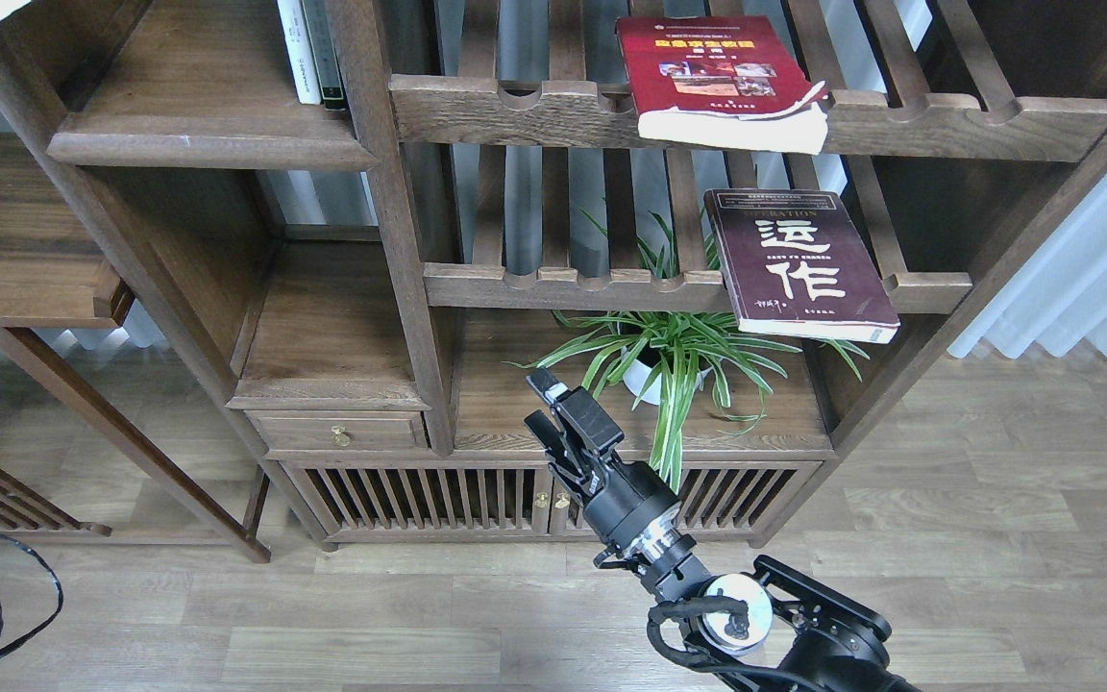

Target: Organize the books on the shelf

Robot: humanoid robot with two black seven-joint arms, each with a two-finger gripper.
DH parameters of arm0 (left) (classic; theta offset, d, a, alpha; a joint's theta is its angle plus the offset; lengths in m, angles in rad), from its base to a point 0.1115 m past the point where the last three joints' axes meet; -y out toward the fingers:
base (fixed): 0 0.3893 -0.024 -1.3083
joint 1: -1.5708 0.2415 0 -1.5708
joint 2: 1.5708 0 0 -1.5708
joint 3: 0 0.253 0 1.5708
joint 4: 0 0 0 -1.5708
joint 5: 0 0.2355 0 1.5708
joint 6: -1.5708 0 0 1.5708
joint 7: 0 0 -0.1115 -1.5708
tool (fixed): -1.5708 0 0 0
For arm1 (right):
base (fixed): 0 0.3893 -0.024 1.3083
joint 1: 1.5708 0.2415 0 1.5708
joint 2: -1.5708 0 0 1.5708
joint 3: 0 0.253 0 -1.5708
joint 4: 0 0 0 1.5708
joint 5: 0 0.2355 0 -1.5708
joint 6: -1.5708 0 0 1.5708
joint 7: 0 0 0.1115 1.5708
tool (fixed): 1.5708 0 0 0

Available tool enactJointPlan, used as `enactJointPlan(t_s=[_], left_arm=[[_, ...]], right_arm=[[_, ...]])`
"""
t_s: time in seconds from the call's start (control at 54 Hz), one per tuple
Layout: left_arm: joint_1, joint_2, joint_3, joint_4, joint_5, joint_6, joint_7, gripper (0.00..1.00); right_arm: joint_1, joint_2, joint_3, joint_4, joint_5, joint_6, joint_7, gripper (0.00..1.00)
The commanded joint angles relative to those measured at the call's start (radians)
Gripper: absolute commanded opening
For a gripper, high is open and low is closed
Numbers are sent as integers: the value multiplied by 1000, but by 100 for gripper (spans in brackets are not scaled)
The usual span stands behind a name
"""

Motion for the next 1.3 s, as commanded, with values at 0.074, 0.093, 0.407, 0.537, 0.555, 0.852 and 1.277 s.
enactJointPlan(t_s=[0.074,0.093,0.407,0.537,0.555,0.852,1.277], left_arm=[[-21,17,126,90,17,152,-135,0],[-21,17,131,93,17,155,-140,0],[-87,16,271,256,17,238,-258,0],[-139,5,320,331,15,245,-280,0],[-143,5,324,337,15,247,-281,0],[-251,-21,421,521,0,276,-328,0],[-323,-57,527,702,-72,275,-328,0]], right_arm=[[-2,0,0,0,0,0,1,91],[-2,0,0,0,0,0,1,91],[-2,0,0,0,5,0,3,91],[-3,0,2,0,5,0,3,91],[-3,0,2,0,5,0,3,91],[-3,0,2,0,6,0,3,91],[-2,0,0,6,6,0,3,93]])
